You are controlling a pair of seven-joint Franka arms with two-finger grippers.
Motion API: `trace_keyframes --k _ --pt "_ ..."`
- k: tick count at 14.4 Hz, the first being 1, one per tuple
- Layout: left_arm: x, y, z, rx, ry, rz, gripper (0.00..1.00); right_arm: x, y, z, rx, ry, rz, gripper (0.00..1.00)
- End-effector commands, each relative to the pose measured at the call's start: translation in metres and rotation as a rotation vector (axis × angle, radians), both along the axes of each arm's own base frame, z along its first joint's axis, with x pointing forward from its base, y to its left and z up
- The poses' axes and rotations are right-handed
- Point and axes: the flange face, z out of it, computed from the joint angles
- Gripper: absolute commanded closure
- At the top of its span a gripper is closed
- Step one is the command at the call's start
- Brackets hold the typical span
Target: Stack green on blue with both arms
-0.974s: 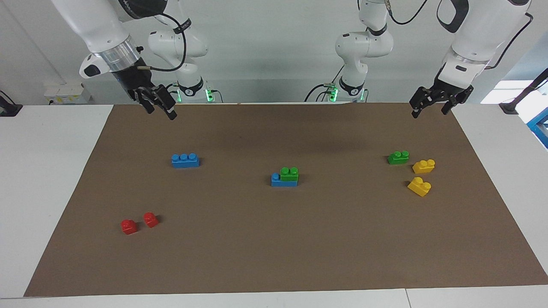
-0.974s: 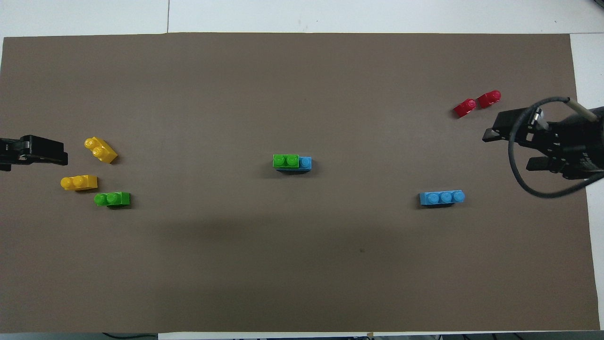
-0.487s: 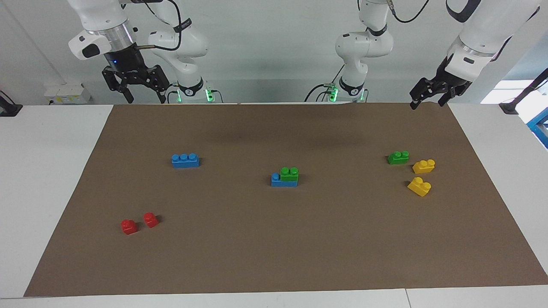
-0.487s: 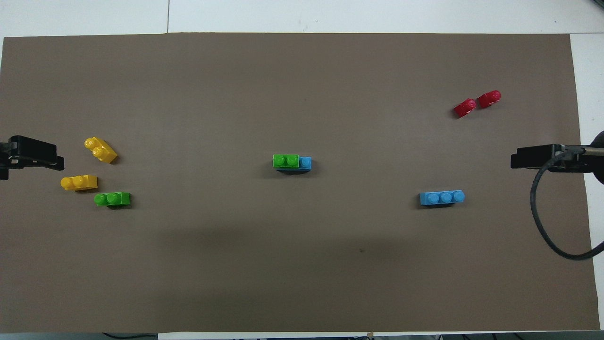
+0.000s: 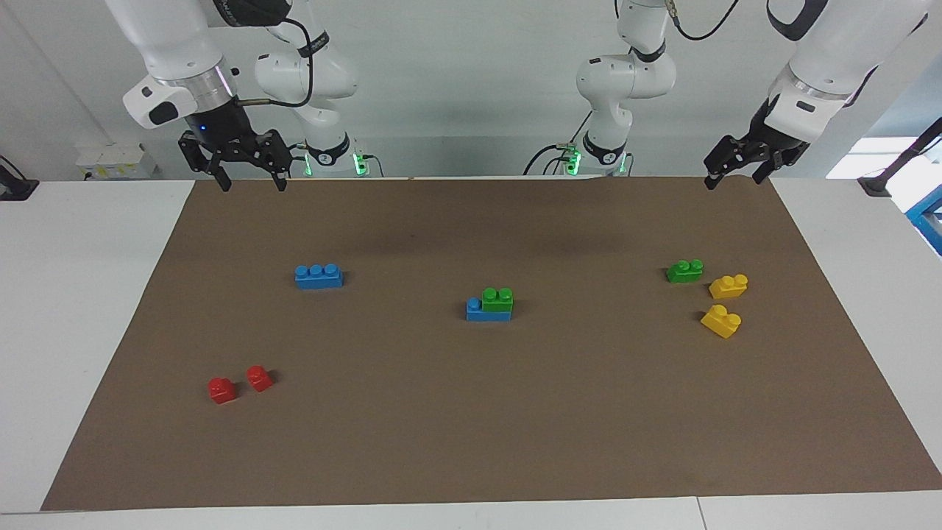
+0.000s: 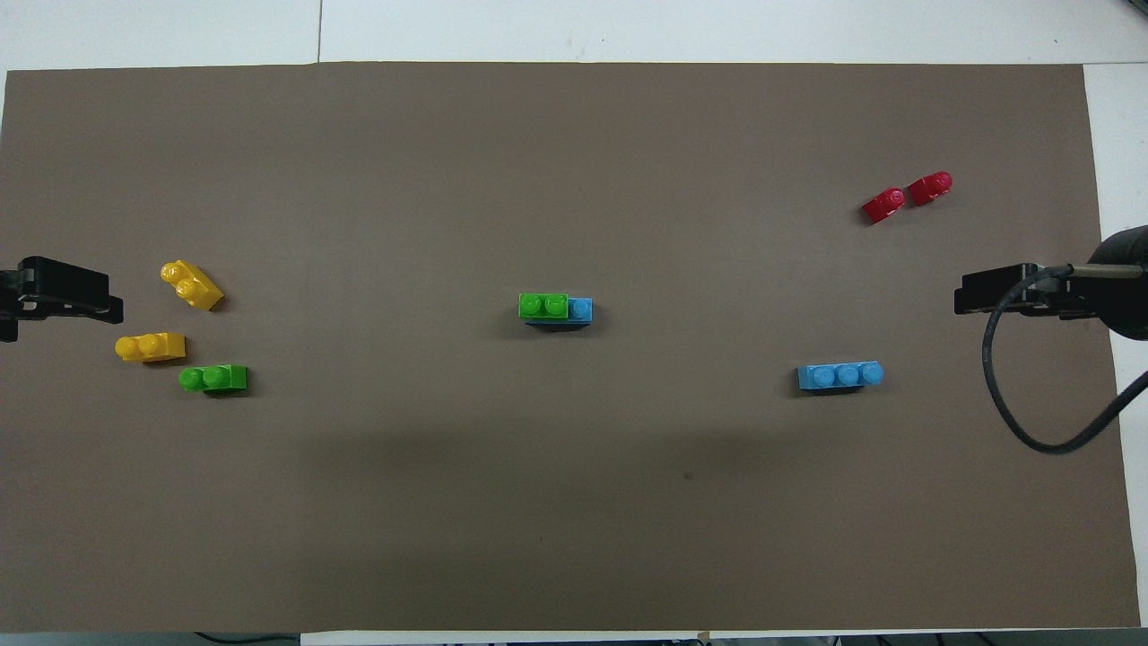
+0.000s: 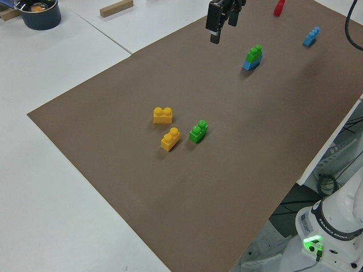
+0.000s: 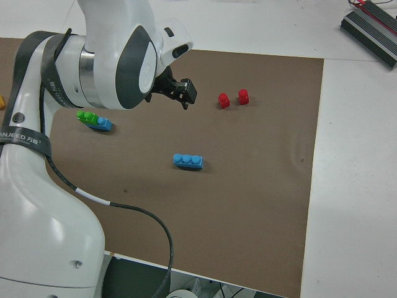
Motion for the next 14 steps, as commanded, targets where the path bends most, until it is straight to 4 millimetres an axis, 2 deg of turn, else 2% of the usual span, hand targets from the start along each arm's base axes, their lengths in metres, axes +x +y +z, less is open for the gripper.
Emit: trace_keyframes --k 1,14 --pt "0.0000 0.0013 0.0054 -0.017 0.012 0.007 0.00 0.0036 -0.0043 0.0052 -0.025 0.014 0.025 0.00" --pt "0.0004 -0.0030 0.0053 -0.013 0.012 -0.007 0.00 0.0053 -0.0027 0.0000 -0.094 0.022 0.043 0.00"
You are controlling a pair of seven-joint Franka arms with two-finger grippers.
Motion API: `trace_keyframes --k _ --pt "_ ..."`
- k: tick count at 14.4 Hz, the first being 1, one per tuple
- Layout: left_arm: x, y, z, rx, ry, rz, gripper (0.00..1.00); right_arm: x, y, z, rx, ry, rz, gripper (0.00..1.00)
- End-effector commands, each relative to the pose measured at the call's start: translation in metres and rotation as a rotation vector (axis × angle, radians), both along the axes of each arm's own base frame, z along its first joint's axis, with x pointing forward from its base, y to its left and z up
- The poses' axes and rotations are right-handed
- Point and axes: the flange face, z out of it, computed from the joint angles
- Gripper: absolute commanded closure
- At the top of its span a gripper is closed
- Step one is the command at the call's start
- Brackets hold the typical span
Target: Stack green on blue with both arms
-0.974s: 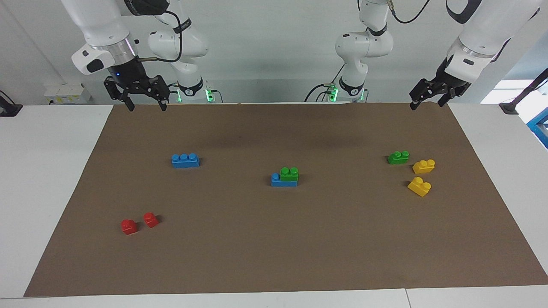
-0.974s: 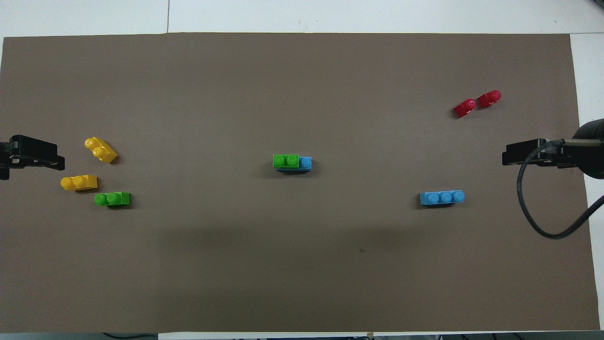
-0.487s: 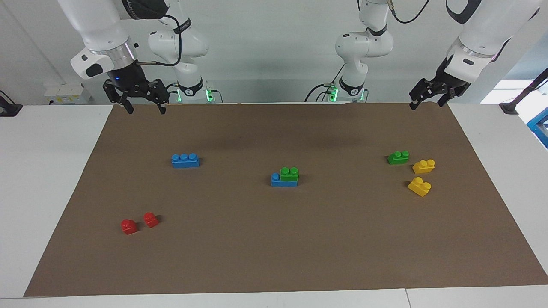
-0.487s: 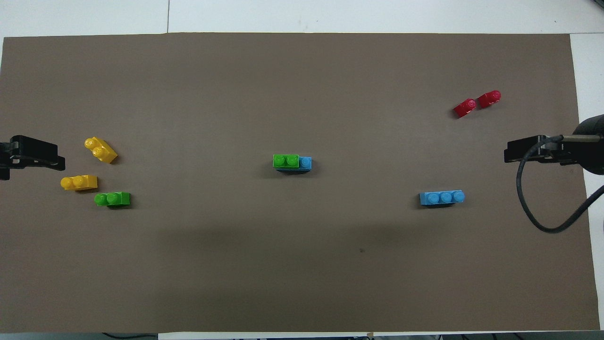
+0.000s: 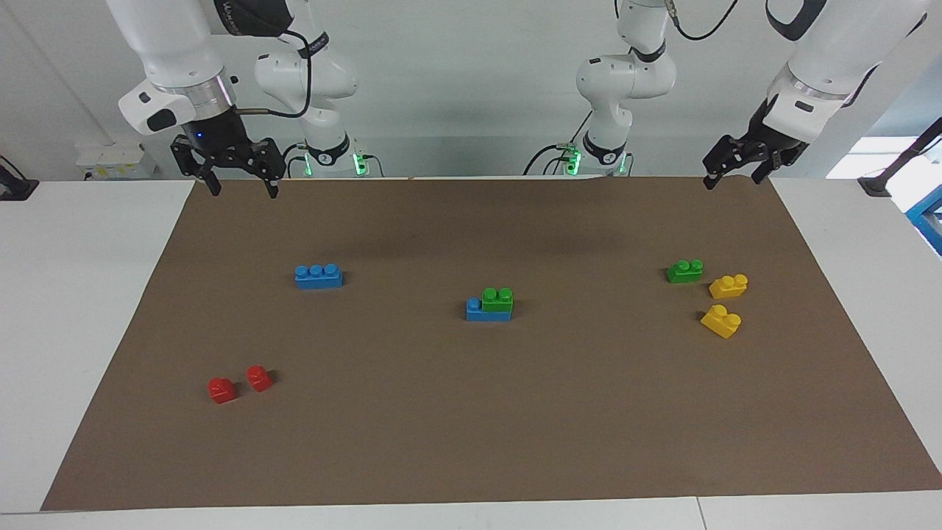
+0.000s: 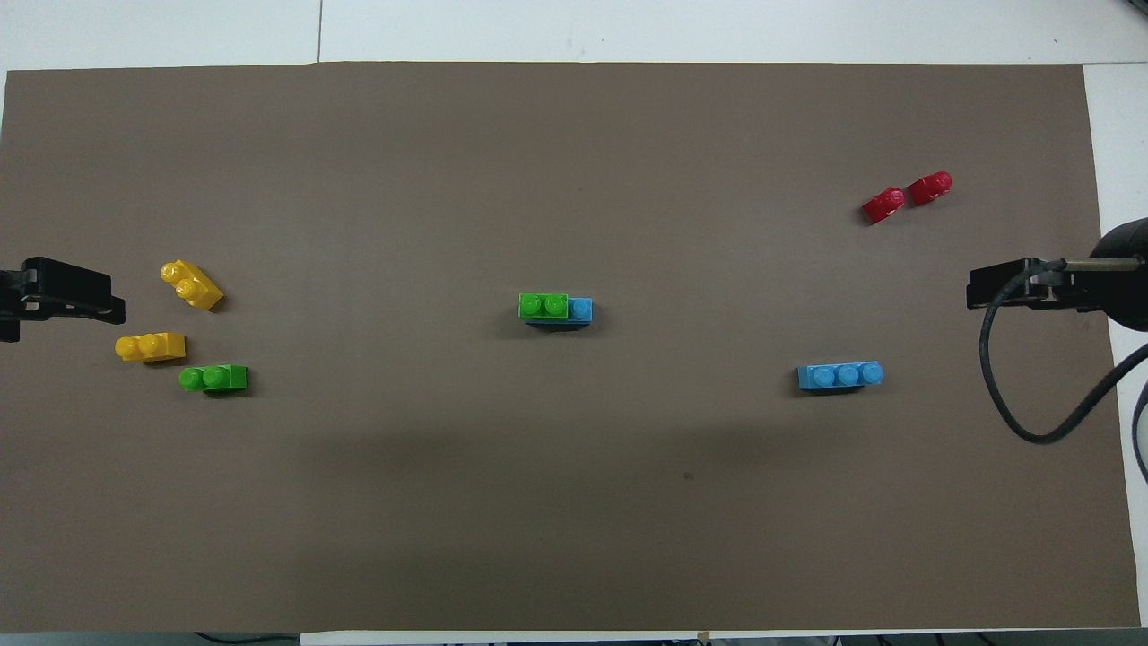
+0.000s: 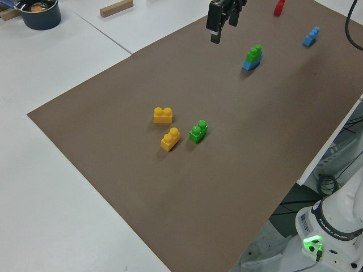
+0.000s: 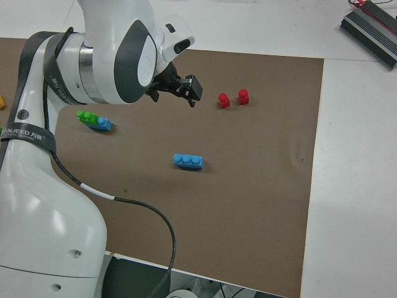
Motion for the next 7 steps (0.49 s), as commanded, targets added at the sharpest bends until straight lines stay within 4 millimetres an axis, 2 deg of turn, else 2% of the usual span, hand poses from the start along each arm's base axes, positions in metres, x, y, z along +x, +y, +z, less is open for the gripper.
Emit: trace_keyframes --k 1,7 --pt "0.0008 -0.0016 0.0047 -0.013 0.010 -0.002 0.00 0.0007 0.0003 0.0003 -0.018 0.029 0.030 0.00" --pt "0.0003 -0.0016 0.0055 -0.013 0.009 -0.004 0.00 -0.0038 -0.0002 -0.0040 -0.013 0.072 0.027 0.00"
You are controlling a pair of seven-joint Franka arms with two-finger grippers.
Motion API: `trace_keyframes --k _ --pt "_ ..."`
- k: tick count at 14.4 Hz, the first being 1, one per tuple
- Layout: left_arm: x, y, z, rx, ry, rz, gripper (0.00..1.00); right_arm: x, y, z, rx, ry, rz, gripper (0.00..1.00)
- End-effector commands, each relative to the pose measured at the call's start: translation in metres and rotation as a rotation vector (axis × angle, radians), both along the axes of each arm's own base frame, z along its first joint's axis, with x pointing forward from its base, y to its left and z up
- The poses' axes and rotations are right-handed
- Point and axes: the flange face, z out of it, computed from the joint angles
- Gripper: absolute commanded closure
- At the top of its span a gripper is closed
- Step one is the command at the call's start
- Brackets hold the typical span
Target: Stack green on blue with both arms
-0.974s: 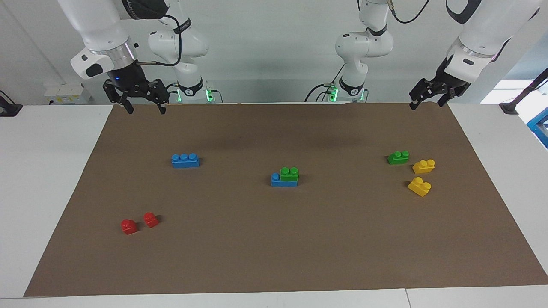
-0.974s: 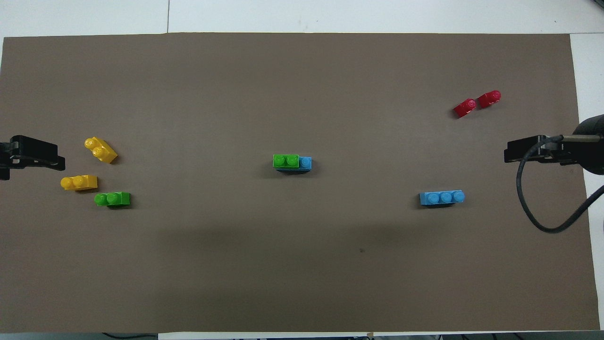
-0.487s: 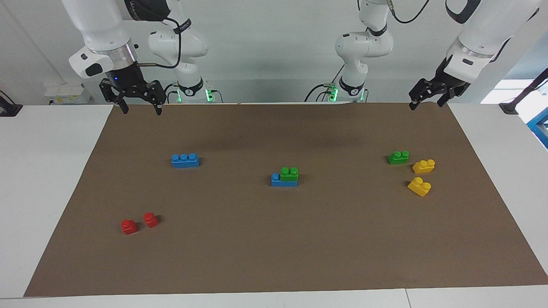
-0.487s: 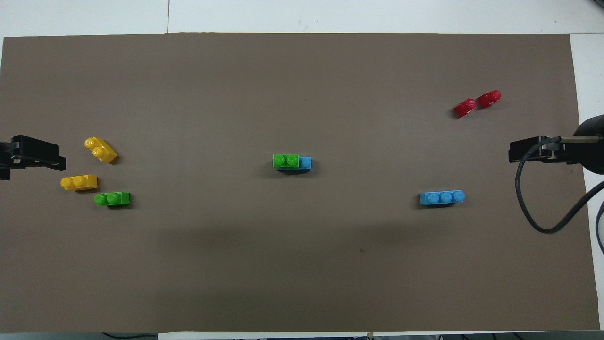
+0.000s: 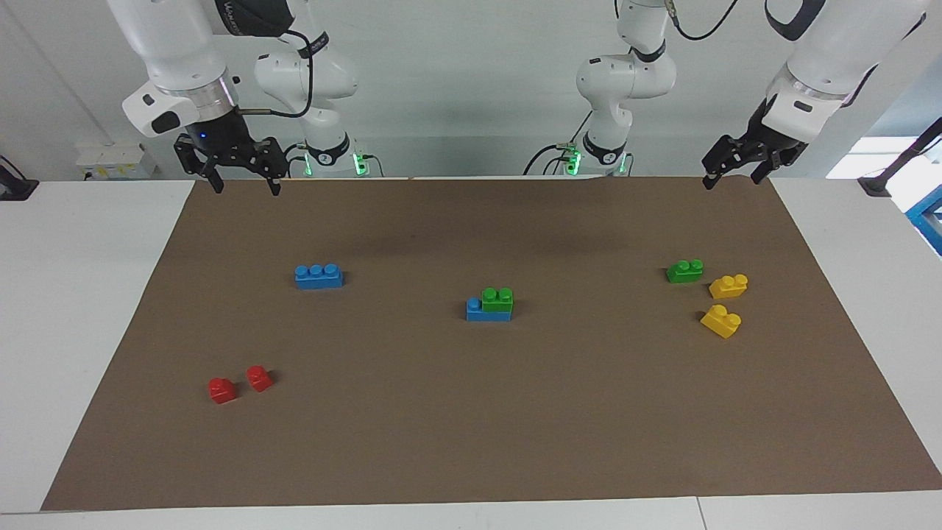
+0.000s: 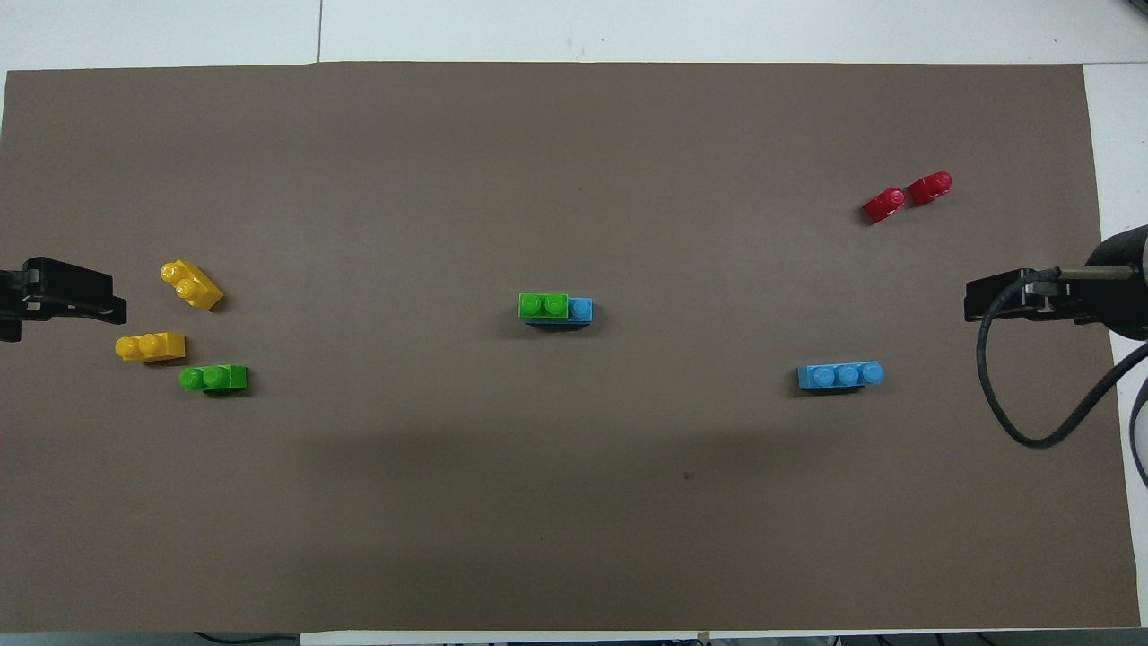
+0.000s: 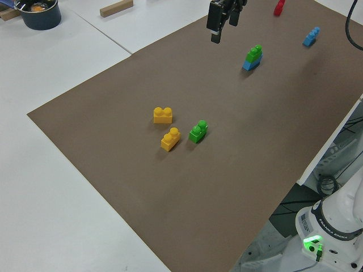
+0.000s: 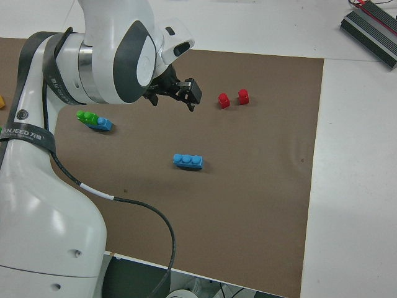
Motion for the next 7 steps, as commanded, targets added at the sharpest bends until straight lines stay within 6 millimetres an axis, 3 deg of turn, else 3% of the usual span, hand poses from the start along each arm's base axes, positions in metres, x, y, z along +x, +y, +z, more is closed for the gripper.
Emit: trace_keyframes --k 1,7 --pt "0.0008 -0.0008 0.0047 -0.013 0.010 -0.002 0.00 0.0000 -0.0007 0.0006 -0.008 0.029 0.026 0.00" --pt "0.0010 -0.0016 0.0048 -0.013 0.009 -0.002 0.00 -0.0018 0.0004 -0.0015 0.003 0.047 0.024 0.00"
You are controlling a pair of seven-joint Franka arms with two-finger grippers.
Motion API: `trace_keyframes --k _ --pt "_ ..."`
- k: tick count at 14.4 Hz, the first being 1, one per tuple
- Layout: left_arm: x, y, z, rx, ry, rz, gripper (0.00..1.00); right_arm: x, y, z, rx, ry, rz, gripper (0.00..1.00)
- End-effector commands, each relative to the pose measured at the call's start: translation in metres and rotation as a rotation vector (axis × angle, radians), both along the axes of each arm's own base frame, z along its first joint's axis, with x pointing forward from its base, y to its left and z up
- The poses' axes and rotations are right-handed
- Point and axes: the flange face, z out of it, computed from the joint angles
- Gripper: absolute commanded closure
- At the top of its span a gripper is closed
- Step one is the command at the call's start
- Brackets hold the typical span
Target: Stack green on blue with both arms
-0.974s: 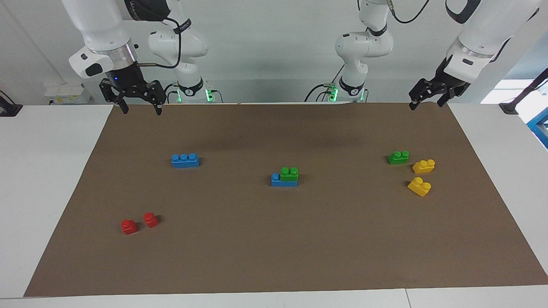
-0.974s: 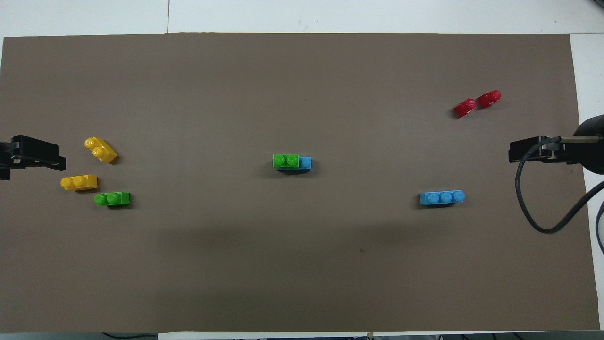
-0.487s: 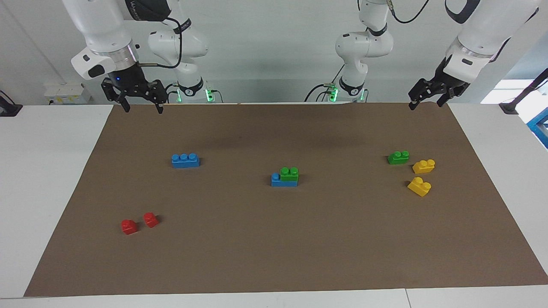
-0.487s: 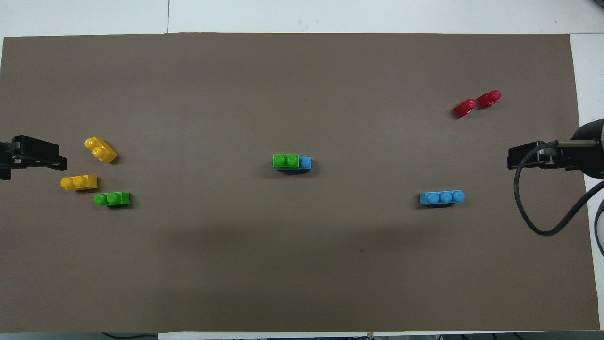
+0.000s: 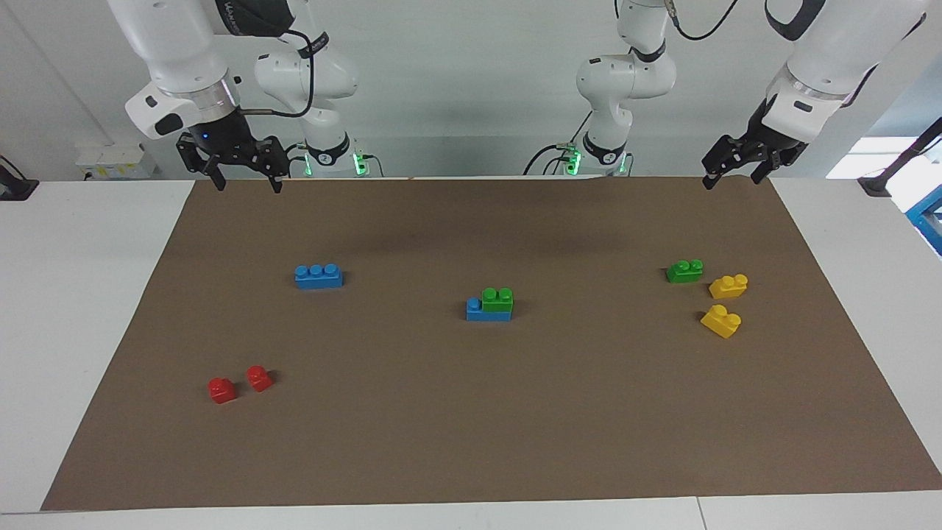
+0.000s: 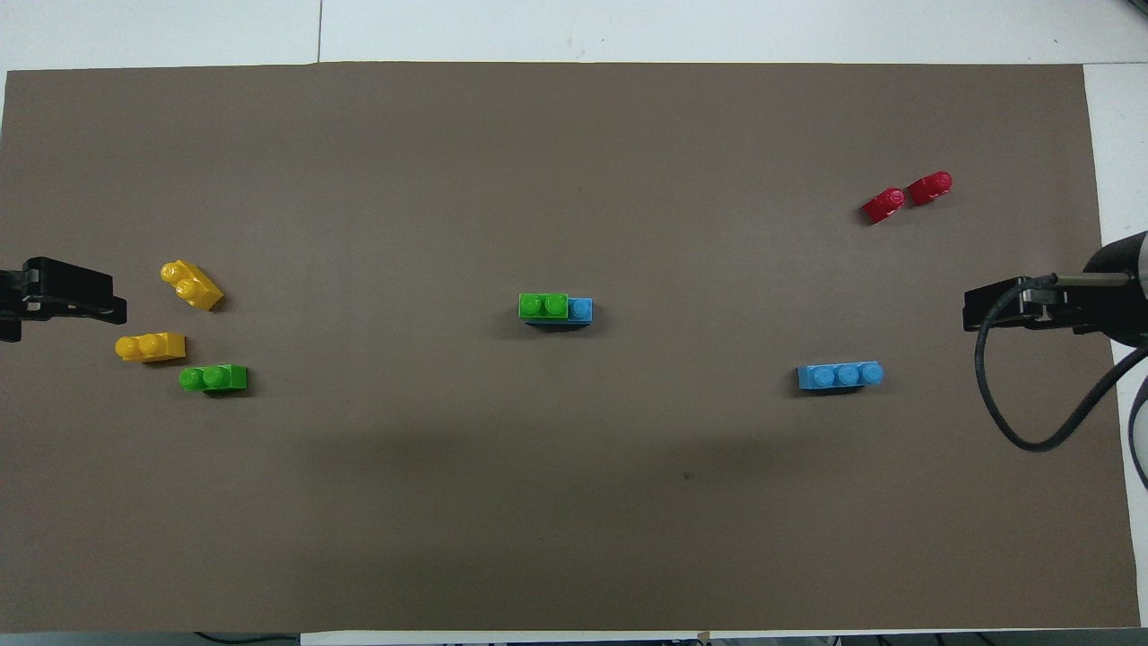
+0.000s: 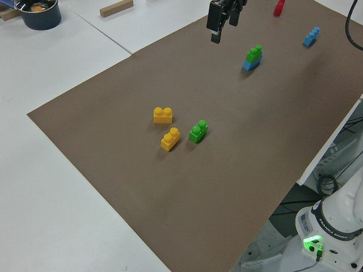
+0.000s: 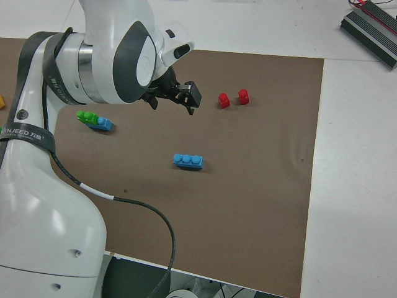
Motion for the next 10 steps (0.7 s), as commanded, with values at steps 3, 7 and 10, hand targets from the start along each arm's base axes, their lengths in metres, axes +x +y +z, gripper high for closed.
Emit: trace_keyframes --k 3,7,10 --pt "0.0005 -0.0015 0.0063 -0.015 0.006 -0.003 0.00 -0.0003 0.0020 0.0005 0.031 0.032 0.022 0.00" --pt "0.0010 -0.0015 0.0055 -0.015 0.007 -0.003 0.00 -0.0003 0.0043 0.0006 0.038 0.031 0.030 0.00" --pt "0.0007 -0.0014 0.0064 -0.013 0.004 -0.003 0.00 -0.0006 0.0051 0.0015 0.038 0.027 0.030 0.00"
